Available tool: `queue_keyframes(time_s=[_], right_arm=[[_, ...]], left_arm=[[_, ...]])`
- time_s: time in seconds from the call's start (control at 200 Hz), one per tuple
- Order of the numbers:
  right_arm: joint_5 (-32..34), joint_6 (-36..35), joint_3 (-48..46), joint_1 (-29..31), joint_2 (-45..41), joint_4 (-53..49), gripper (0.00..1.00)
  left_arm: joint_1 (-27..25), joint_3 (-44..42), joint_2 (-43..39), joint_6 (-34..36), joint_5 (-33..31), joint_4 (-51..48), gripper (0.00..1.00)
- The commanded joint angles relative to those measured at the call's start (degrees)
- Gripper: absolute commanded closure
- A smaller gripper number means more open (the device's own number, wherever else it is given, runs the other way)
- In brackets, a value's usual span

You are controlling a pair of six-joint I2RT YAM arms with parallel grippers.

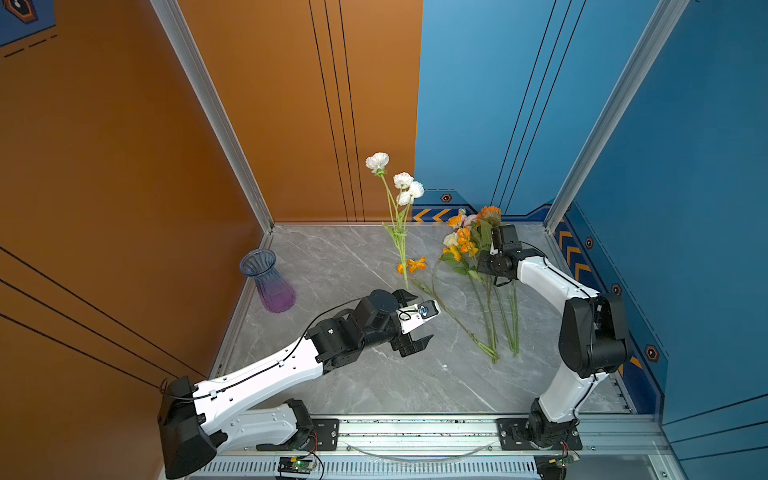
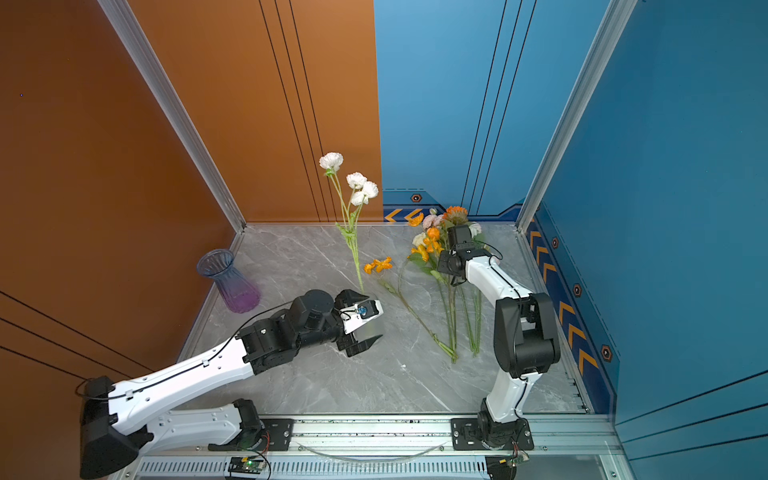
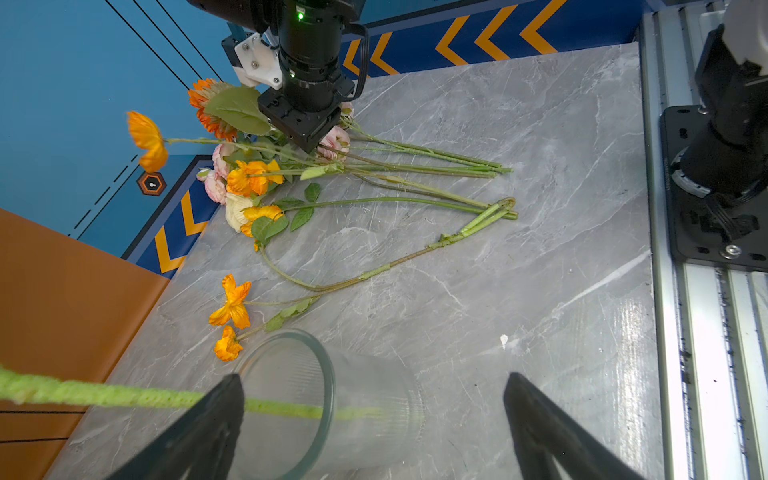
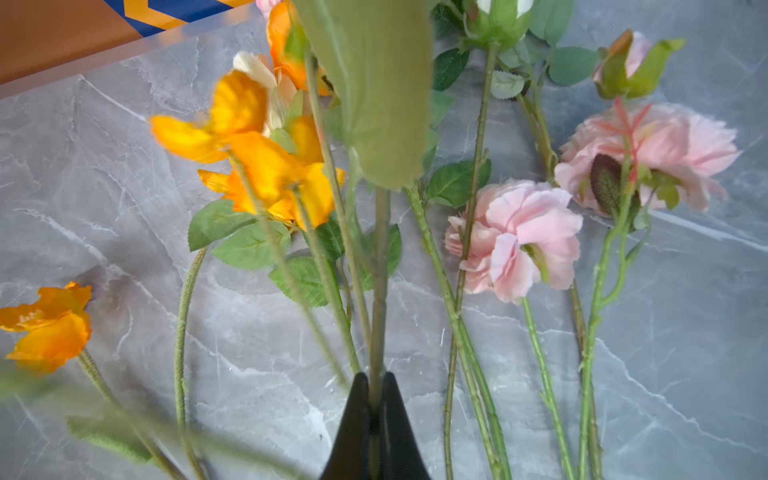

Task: Arrange the flowers into the vase
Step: 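Lower the right gripper into the pile and grasp the orange gerbera stem, then lift the orange gerbera upright with the right gripper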

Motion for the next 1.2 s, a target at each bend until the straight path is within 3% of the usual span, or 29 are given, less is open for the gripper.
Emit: queue_keyframes(time_s=[0.0, 0.285, 0.465, 0.656, 0.846, 1.016, 1.196], right_arm=[[-2.8, 0.1, 1.0, -0.8, -3.1, -4.9, 1.00], [-4.1, -0.5, 0.3, -1.1, -5.7, -6.7, 1.00], [3.5, -1.8, 0.5, -2.9, -9.9, -14.3, 1.00], [1.7, -3.4, -0.2, -4.2, -17.3, -13.7, 1.00], [-3.4, -1.9, -7.6, 0.6, -29.5, 6.0, 1.00], [3.6, -7.4, -14.7, 13.9, -36.8, 27.2, 1.00], [11.5, -11.3, -16.9, 24.9, -38.5, 45.2, 1.00]], left_arm=[[0.4, -0.4, -1.3, 0.6, -0.4, -1.0, 0.02], [0.5, -0.3, -1.8, 0.9, -0.4, -1.2, 0.02], [0.8, -0.3, -1.7, 0.9, -0.4, -1.1, 0.02], [1.2, -0.2, -2.7, 0.9, -0.3, -1.1, 0.02], [3.9, -0.5, -7.2, 0.9, 3.3, -1.3, 0.02], [11.4, -1.1, -15.9, 0.7, 12.0, -2.0, 0.02], [13.4, -2.4, -22.0, 3.5, 5.9, -4.9, 0.02]])
